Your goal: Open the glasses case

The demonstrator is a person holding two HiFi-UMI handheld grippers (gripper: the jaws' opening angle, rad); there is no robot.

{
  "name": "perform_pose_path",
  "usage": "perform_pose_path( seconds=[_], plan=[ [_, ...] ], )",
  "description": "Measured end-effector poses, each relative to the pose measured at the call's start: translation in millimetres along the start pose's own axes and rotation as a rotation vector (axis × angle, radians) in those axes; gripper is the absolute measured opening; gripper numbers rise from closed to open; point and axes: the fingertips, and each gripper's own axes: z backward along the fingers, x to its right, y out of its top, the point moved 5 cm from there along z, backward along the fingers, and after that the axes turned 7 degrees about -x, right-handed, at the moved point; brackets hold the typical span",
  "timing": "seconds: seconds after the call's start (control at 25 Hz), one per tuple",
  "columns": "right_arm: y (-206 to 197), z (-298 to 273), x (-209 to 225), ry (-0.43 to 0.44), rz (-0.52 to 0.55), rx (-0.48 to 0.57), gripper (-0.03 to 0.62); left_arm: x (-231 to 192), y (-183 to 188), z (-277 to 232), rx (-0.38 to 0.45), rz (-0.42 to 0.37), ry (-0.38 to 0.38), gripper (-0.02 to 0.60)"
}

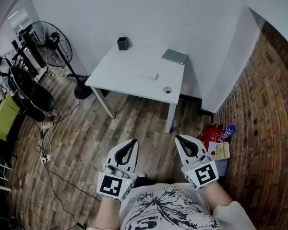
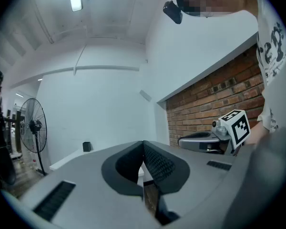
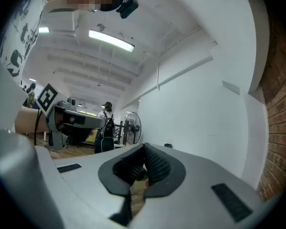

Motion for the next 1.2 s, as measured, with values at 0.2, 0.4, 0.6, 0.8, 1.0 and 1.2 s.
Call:
perform_pose_path(
  seconds=[0.2, 0.4, 0.6, 0.8, 1.0, 1.2],
  plan=[
    [-2.3, 0.2, 4.8, -0.008, -0.008, -0.005, 0.012, 2.5, 0.5, -5.3, -0.006, -0.005, -0.008, 0.012],
    [-5.5, -1.5, 10.1, -0.006, -0.016, -0.011, 0.012, 2.8, -0.2, -13.5, -0.011, 0.003, -0.011, 0.012],
    [-8.3, -6.2, 15.2, -0.005, -0.069, 0.002, 0.014, 0.5, -4.0, -21.2, -0.026, 0.011, -0.017, 0.012],
    [-7.9, -25.4, 31.1, -0.03, -0.108, 0.012, 0.45, -9.0, -6.6, -32.5, -0.043, 0.015, -0.022, 0.012],
    [-9.1, -51.4, 43.9, -0.065, -0.099, -0.01, 0.488, -25.0, -10.0, -49.7, -0.076, 0.01, -0.036, 0.012],
    [-12.9, -97.3, 52.3, -0.067, -0.08, -0.049, 0.491, -61.0, -6.2, -80.4, -0.015, 0.01, -0.043, 0.012]
  ],
)
